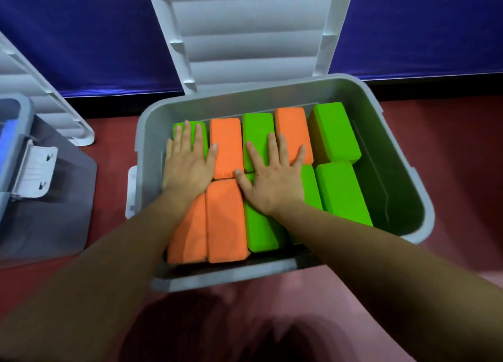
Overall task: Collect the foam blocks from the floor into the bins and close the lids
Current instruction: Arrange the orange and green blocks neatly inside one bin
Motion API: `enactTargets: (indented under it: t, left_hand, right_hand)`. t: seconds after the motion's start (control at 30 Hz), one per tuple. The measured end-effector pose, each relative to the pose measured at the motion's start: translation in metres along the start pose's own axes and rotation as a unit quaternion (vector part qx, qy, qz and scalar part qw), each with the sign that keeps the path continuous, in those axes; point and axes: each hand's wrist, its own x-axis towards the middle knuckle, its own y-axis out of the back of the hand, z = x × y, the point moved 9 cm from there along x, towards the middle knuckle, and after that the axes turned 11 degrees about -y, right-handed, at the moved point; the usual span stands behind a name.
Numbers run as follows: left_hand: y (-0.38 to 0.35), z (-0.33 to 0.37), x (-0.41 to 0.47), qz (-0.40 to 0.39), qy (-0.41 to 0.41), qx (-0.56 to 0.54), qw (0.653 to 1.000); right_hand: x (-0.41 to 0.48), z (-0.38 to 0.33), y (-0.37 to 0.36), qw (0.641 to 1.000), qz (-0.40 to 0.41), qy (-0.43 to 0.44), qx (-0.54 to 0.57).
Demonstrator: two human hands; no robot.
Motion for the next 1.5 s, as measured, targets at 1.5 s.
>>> enactTargets:
  t: [1.5]
  left_hand:
    - [-0.008,0.13,-0.051,-0.092,-0.136,-0.006,0.986]
  right_hand:
    - [0.006,0.103,0.029,0.988,-0.079,-0.126,0.052]
